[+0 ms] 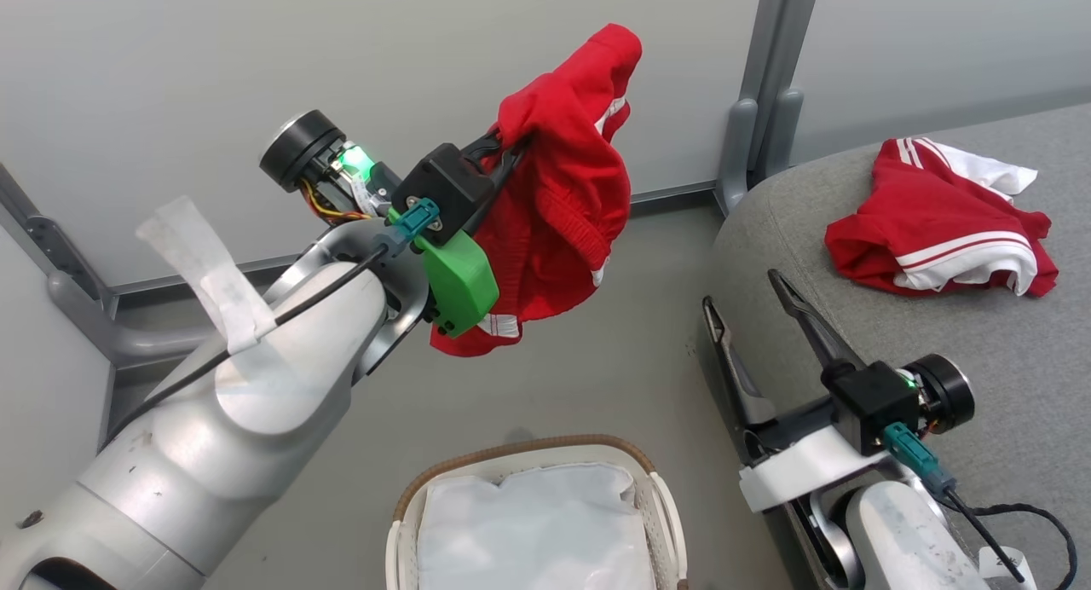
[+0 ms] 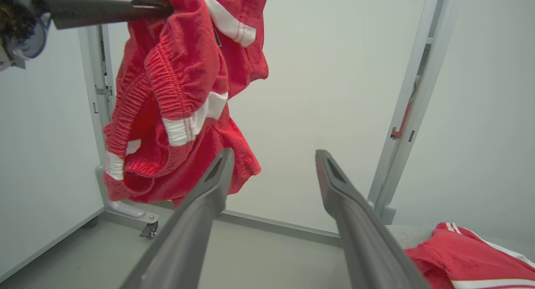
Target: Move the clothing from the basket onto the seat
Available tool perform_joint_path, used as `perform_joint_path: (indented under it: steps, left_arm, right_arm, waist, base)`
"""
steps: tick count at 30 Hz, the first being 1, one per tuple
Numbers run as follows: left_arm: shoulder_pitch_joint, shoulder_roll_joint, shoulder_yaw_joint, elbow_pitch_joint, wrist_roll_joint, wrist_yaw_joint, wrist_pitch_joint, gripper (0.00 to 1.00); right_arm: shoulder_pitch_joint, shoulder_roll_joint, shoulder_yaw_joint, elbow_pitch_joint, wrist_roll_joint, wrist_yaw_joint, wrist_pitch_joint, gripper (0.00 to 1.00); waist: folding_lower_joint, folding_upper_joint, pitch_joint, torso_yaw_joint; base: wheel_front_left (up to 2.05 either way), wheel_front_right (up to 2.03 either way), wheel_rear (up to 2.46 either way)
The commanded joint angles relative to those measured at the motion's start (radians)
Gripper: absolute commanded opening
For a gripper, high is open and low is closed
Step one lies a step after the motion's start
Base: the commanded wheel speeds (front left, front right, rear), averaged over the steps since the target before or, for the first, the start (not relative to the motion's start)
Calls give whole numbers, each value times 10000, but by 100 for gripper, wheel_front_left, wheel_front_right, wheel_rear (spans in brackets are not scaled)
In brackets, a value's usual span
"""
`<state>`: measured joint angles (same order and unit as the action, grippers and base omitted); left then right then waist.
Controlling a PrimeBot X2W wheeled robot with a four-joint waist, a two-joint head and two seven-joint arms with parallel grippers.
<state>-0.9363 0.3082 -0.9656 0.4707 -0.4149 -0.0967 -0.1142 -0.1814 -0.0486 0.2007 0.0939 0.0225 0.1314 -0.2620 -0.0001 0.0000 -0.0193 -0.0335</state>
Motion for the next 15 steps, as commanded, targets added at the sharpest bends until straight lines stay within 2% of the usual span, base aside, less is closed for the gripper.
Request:
perform_joint_path:
  steps: [1, 9, 15]
  left_arm:
    - [-166, -84, 35, -28, -50, 94, 48, 0]
    - [-335, -362, -84, -244, -81, 189, 201, 0]
    - [-396, -520, -283, -670, -93, 104, 317, 0]
  right_arm:
    - [-135, -36, 160, 30, 124, -14, -45, 100]
    - [-473, -38, 1156, 143, 737, -14, -46, 100]
    - [-1018, -38, 1152, 691, 961, -14, -45, 100]
  waist:
    - [1, 0, -17, 3]
    - [1, 0, -65, -40]
    - [1, 0, -107, 37]
  base:
    - [0, 0, 0]
    - [0, 0, 0]
    - [0, 0, 0]
